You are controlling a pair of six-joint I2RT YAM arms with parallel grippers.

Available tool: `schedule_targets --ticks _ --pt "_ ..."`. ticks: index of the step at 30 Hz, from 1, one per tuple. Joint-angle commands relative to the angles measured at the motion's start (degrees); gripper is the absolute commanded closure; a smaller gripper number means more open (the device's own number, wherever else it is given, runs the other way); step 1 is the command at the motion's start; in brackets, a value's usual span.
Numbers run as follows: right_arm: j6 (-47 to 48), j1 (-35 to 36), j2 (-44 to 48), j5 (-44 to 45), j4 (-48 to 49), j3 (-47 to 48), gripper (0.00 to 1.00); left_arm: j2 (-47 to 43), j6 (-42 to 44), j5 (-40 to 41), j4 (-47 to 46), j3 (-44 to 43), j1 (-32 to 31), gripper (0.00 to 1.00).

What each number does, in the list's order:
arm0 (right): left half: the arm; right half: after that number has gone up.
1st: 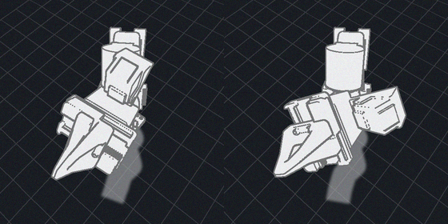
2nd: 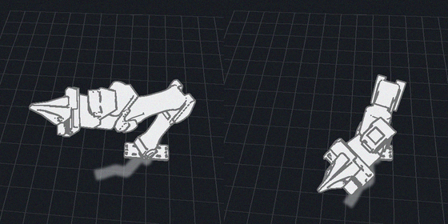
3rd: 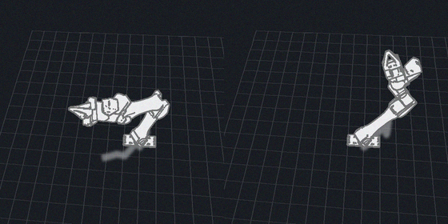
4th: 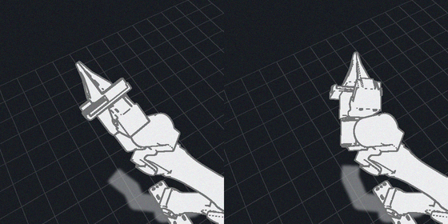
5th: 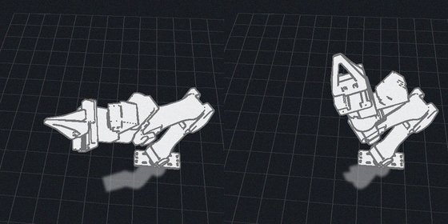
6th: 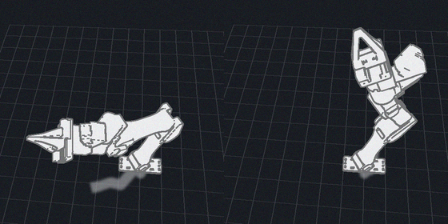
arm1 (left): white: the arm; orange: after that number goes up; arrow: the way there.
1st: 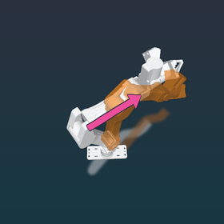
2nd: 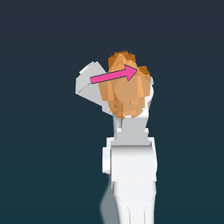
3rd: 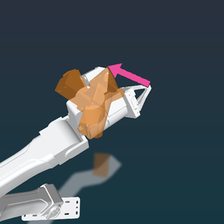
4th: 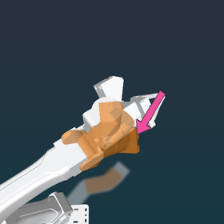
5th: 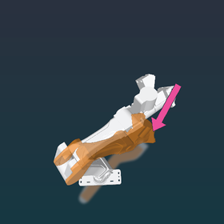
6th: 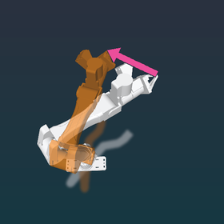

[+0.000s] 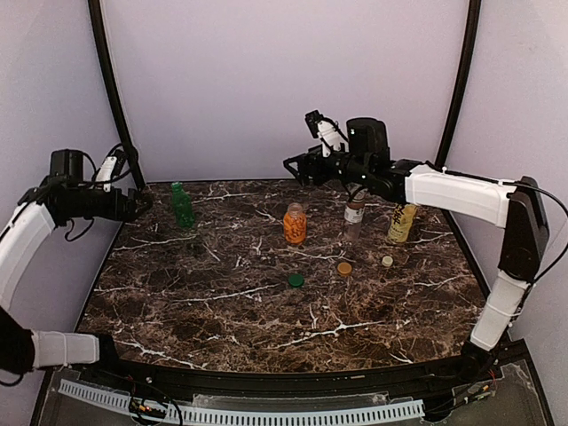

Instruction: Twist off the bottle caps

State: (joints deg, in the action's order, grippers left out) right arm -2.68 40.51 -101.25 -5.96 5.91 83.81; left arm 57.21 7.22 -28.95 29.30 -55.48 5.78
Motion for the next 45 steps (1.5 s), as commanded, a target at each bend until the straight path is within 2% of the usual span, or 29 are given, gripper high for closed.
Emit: schedule_targets --ticks 1,2,4,7,10,12,14,20,25,30,32,34,37,45 --pt "-0.3 0.7 3.9 -2.5 -0.8 -2.7 0.15 19.1 15.6 10.3 29.0 -23.8 -1.0 0.01" --pt "-0.5 0.8 4.4 -2.4 -0.7 -3.2 0.15 25.4 16.6 12.1 30.7 -30.8 -1.0 0.01" --pt "-0.8 1.2 5.4 -1.8 -0.8 -4.0 0.15 33.1 18.0 16.0 32.6 -39.3 -1.1 0.01" --pt "-0.9 2.2 6.2 -1.2 -1.5 -4.2 0.15 39.1 16.1 15.1 27.6 -45.3 -1.3 0.01" --pt "-0.5 2.8 6.6 -0.3 -3.1 -3.4 0.15 43.2 10.0 11.0 20.9 -49.1 -2.1 0.01" --pt "-0.7 3.0 6.7 0.6 -4.7 -2.5 0.15 44.3 8.1 8.6 16.4 -48.8 -4.0 0.01" --pt "-0.7 3.3 7.0 1.7 -5.5 -1.9 0.15 44.8 8.6 9.9 12.6 -47.2 -7.2 0.01" --pt "-0.8 4.2 7.4 4.0 -7.3 -0.8 0.16 46.0 6.6 19.9 0.0 -40.2 -10.5 0.01" --pt "-0.6 4.6 6.8 4.6 -8.1 0.2 0.15 48.5 8.4 28.8 -4.7 -37.1 -12.1 0.01" --pt "0.1 4.9 5.7 5.2 -9.0 1.3 0.15 48.6 7.4 29.6 -7.8 -34.1 -12.3 0.02" --pt "0.5 4.9 5.3 5.2 -9.3 1.6 0.15 48.2 6.9 27.3 -8.6 -32.7 -12.2 0.05" --pt "0.7 5.0 5.0 5.4 -9.6 1.8 0.15 48.1 6.4 25.9 -9.1 -31.5 -12.2 0.12" --pt "0.9 5.1 4.9 5.5 -9.7 1.8 0.15 48.1 6.3 26.1 -9.4 -31.2 -12.3 0.35" --pt "1.5 5.2 5.3 5.8 -9.9 1.2 0.15 48.4 6.3 25.3 -8.8 -31.1 -12.2 0.67"
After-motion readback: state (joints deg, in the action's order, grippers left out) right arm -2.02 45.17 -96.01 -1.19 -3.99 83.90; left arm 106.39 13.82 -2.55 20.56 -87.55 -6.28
